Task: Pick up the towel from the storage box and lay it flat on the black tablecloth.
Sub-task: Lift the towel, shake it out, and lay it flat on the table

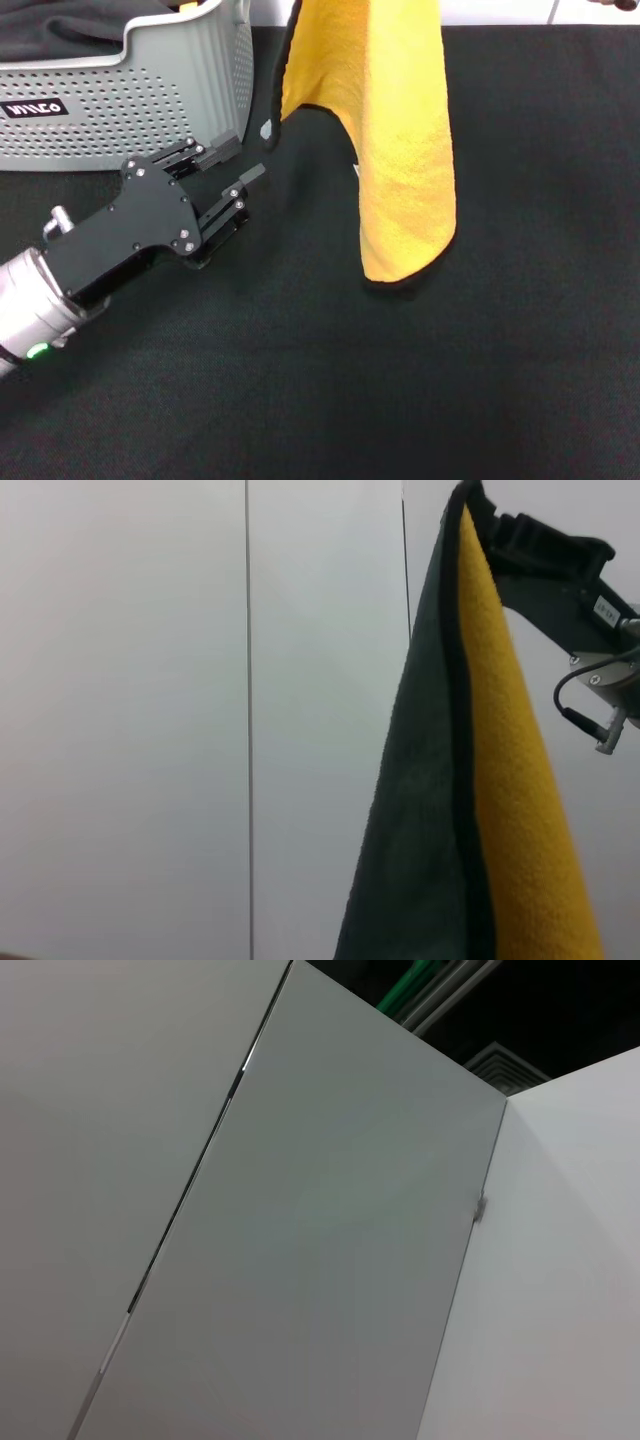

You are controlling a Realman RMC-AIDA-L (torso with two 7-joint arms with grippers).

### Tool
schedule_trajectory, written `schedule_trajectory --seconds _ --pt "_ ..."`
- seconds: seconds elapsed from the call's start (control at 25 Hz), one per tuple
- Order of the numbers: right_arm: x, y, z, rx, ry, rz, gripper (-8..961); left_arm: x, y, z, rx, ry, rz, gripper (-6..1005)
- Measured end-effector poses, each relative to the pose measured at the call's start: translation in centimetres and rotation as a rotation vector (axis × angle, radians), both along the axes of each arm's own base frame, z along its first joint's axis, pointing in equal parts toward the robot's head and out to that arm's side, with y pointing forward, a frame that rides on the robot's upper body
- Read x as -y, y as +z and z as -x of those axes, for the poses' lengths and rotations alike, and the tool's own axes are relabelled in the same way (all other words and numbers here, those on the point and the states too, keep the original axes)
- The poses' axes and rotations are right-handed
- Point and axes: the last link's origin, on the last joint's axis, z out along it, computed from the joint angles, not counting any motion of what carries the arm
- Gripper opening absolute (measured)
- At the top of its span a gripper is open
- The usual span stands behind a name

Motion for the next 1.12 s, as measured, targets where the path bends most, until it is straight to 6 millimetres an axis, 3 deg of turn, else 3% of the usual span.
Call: schedule_trajectory --seconds 0.56,1.12 --pt "0.0 -0.3 0.2 -0.006 0.003 0.011 46 0.2 -2.1 -0.6 0.058 0.04 -0.041 427" --pt "0.0 -0.9 0.4 0.0 0.008 0.029 53 0.0 -2.1 -0.6 0.084 0.062 -0.067 421"
